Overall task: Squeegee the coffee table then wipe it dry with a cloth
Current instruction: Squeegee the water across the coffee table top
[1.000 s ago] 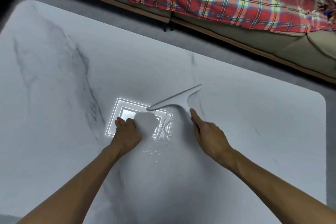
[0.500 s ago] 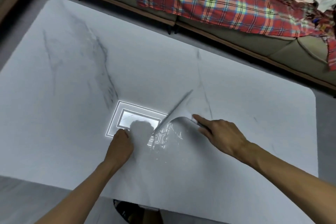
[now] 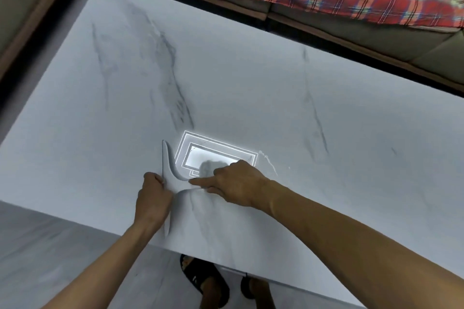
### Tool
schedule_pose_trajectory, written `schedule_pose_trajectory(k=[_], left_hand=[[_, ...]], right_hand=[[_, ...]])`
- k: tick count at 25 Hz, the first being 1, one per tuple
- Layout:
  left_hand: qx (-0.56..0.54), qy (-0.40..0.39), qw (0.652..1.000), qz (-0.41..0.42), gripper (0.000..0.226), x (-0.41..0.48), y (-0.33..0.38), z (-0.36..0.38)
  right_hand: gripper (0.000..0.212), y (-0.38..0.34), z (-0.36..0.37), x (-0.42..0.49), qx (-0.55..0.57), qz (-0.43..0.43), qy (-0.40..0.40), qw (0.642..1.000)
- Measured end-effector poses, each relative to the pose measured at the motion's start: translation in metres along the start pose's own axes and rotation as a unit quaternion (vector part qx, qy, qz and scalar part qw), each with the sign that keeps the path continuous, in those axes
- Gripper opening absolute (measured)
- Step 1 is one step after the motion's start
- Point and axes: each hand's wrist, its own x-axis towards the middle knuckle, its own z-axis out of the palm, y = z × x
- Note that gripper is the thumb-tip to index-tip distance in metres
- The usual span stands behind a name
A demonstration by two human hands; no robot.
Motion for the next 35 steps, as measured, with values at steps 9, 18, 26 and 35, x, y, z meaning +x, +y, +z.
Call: schedule_pose_trajectory(k=[9, 18, 26, 35], left_hand=[[0.112, -0.096, 0.988, 0.053, 0.019, -0.013, 0.031, 0.061], [0.096, -0.081, 0.991, 0.036, 0.021, -0.015, 0.030, 0.062], [-0.014, 0.107, 0.993, -0.052, 0.015, -0.017, -0.019, 0.008], [0.055, 0.038, 0.995, -0.071, 0.017, -0.009, -0.077, -0.033]], right_hand=[[0.041, 0.090, 0.017, -0.136, 0.090, 0.289, 0.054, 0.952], [0.042, 0.074, 0.031, -0.261, 0.104, 0.407, 0.054, 0.906], [0.056, -0.023, 0.032, -0.084, 0.075, 0.088, 0.011, 0.993], [0.050, -0.084, 0.047, 0.013, 0.034, 0.022, 0.050, 0.998]])
